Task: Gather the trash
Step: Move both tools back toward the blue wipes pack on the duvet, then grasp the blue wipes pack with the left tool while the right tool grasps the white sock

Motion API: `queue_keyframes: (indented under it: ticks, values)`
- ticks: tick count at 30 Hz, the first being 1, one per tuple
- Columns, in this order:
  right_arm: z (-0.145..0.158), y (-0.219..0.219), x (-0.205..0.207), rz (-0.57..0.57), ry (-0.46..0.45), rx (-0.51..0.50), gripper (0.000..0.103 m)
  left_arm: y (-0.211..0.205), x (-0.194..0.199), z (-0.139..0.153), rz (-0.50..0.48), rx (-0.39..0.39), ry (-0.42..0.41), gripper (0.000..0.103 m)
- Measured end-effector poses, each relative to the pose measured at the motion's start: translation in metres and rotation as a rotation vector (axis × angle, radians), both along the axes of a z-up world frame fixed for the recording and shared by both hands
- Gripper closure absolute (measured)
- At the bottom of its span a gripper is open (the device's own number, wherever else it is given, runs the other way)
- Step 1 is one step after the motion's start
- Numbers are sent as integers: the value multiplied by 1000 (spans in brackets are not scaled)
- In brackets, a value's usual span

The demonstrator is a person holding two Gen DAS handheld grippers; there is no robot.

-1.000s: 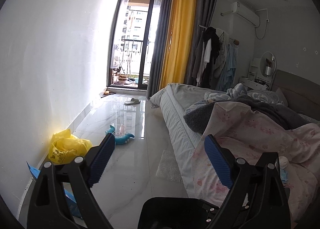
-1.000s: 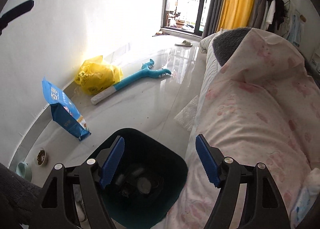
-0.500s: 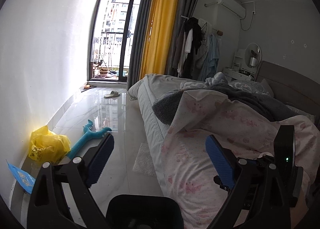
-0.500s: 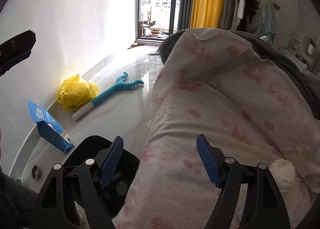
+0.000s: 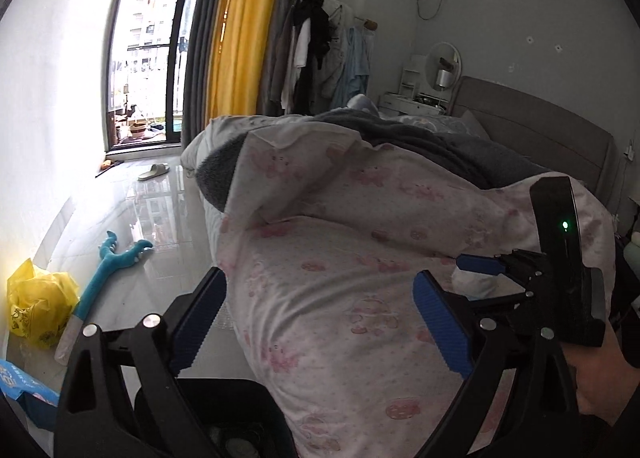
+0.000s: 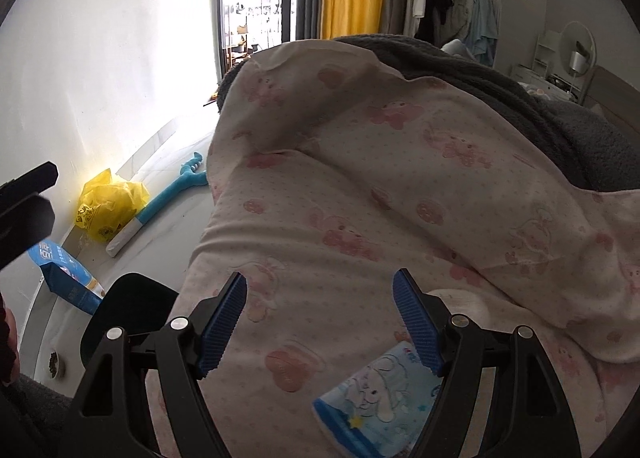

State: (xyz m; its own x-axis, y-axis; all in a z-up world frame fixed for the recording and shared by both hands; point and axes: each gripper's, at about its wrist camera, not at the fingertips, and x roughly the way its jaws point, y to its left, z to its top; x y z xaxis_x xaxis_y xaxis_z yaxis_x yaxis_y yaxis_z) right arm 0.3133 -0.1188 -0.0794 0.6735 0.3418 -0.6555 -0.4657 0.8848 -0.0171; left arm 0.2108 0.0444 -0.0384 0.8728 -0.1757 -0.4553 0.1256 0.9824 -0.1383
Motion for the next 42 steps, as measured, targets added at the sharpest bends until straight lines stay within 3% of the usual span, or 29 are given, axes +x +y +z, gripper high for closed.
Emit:
queue_keyframes:
  ticks: [13,21,36,41,42]
  values:
    - [-12,-56,30,-67,50,7,26,-66,21,-29,-253,-13,90,7]
    - [-17,-70,42,-53,68,16,23,-99,27,-44,-389,-25,150,6]
    - [-32,-101,58,-52,142,12,23,-137,43,-66,-460,-37,222,6]
    - [-39,-114,59,-66,163,5,36,-149,46,-71,-471,5,237,9]
    - [-40,-116,59,-67,164,4,38,-152,46,-72,-478,16,243,14]
